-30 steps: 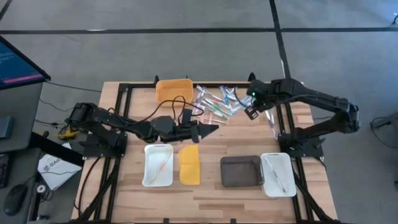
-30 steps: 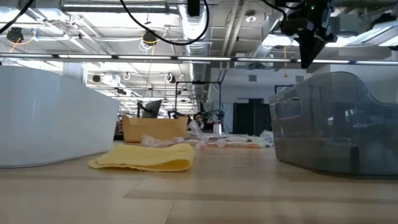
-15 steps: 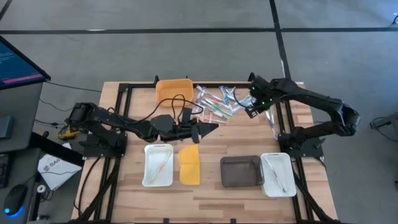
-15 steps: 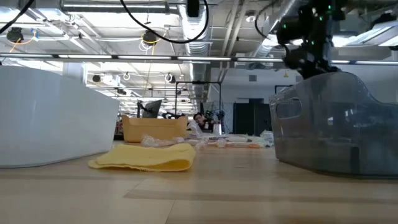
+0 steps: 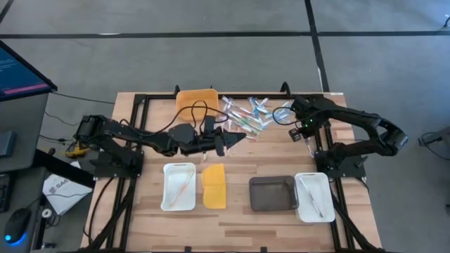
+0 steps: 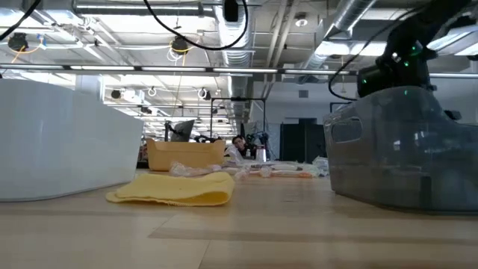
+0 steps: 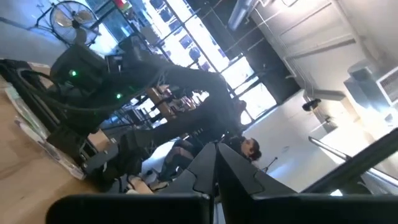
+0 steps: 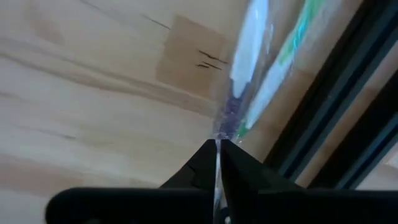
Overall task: Pick & Place Toothbrushes
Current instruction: Put the purple toothbrush into the right white bin
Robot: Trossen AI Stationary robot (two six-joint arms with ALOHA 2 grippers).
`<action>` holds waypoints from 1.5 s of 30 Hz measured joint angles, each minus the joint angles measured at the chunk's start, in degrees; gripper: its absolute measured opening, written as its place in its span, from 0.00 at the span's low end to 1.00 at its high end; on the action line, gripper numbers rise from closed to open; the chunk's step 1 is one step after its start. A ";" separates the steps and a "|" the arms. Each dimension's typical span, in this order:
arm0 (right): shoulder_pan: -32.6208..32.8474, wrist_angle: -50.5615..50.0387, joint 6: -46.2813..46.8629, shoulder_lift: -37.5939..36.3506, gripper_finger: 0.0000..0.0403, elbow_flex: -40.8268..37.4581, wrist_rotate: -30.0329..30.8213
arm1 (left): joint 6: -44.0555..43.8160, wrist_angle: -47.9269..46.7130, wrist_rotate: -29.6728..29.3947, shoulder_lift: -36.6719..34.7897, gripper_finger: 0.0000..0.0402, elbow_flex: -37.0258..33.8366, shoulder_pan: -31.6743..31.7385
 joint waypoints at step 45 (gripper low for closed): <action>-13.09 12.45 -5.55 0.07 0.35 -3.80 -6.86 | -1.26 -0.07 0.38 0.00 0.02 0.00 1.24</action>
